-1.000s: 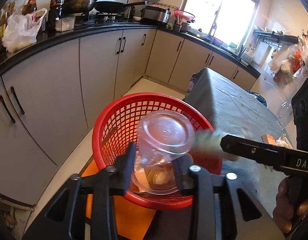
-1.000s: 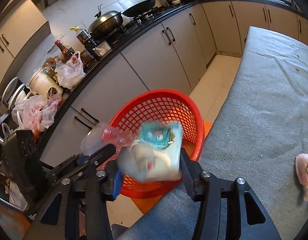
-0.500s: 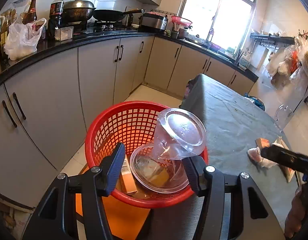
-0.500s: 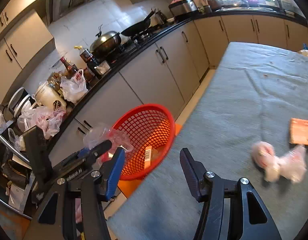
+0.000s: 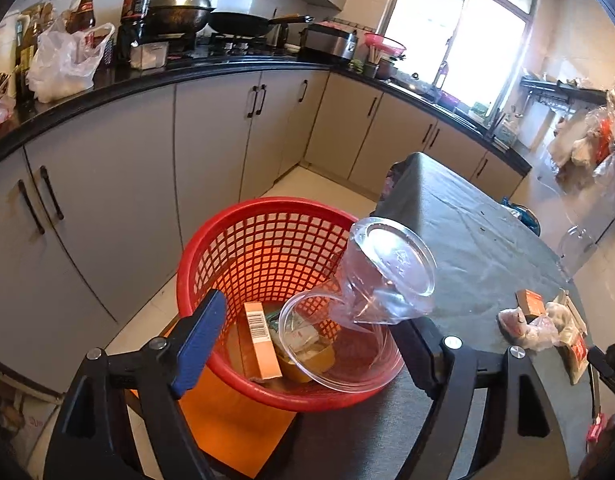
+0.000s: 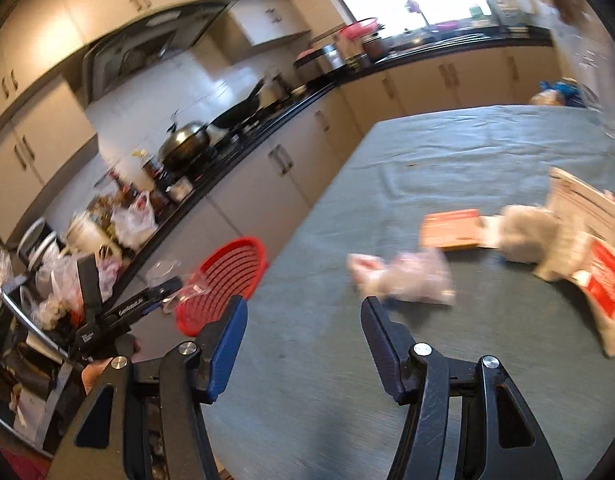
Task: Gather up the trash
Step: 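Open the left tool to drop the clear lid while the right tool returns to the table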
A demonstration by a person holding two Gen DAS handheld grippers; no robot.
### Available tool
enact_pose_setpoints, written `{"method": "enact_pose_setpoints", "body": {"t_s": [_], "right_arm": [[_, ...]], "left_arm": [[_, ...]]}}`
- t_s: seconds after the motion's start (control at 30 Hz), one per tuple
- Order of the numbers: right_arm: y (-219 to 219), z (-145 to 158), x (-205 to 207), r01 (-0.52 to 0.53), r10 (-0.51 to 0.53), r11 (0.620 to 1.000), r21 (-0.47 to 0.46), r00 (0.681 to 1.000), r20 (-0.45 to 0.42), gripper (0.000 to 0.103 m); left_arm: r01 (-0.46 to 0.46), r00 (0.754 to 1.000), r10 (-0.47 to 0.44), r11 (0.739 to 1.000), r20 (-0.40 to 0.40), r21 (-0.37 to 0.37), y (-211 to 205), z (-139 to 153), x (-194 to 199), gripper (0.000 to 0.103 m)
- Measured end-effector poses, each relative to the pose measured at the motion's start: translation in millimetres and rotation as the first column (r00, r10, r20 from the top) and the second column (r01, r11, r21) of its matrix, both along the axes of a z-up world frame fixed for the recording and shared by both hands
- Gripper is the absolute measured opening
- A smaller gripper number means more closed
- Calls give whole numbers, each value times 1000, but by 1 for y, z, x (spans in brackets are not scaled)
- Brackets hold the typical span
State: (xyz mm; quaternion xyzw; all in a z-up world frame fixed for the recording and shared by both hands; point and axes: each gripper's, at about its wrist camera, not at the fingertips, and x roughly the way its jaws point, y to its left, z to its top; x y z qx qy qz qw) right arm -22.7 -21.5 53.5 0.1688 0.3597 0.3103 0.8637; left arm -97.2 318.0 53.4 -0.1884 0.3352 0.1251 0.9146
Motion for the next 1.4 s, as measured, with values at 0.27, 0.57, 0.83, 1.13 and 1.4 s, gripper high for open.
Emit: {"method": "enact_pose_setpoints", "body": {"t_s": [0.27, 0.57, 0.83, 1.13, 1.4], "right_arm": [[-43, -12, -8, 89, -88, 995, 39, 996, -24, 69], [-46, -18, -15, 69, -67, 997, 38, 997, -32, 74], [-50, -23, -14, 74, -72, 996, 39, 996, -44, 74], [-49, -28, -8, 82, -80, 996, 31, 995, -57, 74], [-38, -31, -6, 57, -56, 998, 21, 997, -59, 75]], "left_arm": [[1, 998, -6, 996, -55, -88, 6, -7, 4, 83], [31, 988, -78, 945, -133, -326, 22, -19, 23, 94], [33, 988, -98, 886, -118, -463, 36, -28, 26, 94], [17, 994, -76, 807, -76, -590, 62, -39, 39, 93], [17, 988, -88, 881, -129, -472, 56, -28, 57, 92]]}}
